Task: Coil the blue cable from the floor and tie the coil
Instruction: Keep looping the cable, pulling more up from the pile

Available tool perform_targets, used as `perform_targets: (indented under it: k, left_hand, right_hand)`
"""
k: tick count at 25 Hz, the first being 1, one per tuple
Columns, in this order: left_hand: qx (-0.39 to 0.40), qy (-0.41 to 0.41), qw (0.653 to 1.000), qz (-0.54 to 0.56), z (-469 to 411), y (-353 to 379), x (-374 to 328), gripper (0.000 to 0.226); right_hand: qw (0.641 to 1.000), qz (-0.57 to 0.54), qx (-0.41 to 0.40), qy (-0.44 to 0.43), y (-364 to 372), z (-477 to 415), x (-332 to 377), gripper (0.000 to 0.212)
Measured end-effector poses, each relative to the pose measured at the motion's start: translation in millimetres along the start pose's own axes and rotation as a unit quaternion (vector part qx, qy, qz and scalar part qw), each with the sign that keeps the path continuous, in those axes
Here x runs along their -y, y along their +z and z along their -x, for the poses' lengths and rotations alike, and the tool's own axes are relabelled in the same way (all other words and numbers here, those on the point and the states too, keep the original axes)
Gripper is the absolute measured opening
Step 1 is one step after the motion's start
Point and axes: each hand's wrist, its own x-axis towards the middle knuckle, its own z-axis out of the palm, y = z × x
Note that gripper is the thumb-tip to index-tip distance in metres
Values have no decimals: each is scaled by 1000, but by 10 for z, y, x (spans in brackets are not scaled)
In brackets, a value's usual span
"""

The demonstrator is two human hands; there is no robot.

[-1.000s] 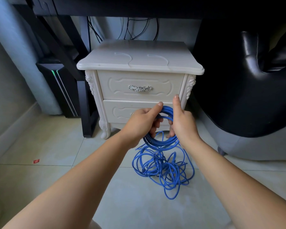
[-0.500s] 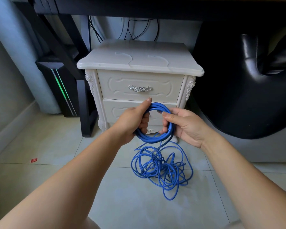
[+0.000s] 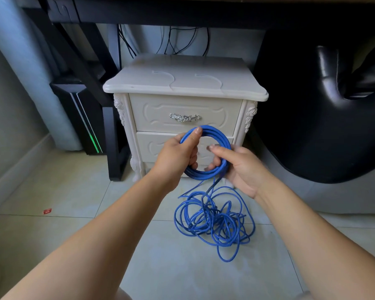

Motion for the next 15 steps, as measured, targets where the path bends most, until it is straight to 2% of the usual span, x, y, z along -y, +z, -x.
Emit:
perform_targets:
  k: [3, 5, 8, 11, 13, 15]
  left_hand:
    - [-87, 31, 996, 21, -13, 40, 19, 33]
    - [-131, 52, 990, 19, 16, 125, 32, 35]
    - [-112, 77, 990, -39, 75, 253, 119, 34]
    - [-9, 46, 994, -103, 59, 183, 149, 37]
    - [51, 10, 995, -85, 31, 76, 89, 32]
    - [70, 17, 993, -90, -3, 1, 16, 26]
  right_hand:
    - [997, -68, -19, 43, 100, 13, -121, 3]
    - [990, -120, -62, 45, 185, -12, -157, 10]
    - [975, -136, -178, 2, 191, -83, -124, 23]
    - [962, 8, -260, -78, 71, -137, -54, 23]
    - [940, 176, -264, -127, 18, -163, -19, 16]
    - [911, 298, -240, -155, 33, -155, -10, 13]
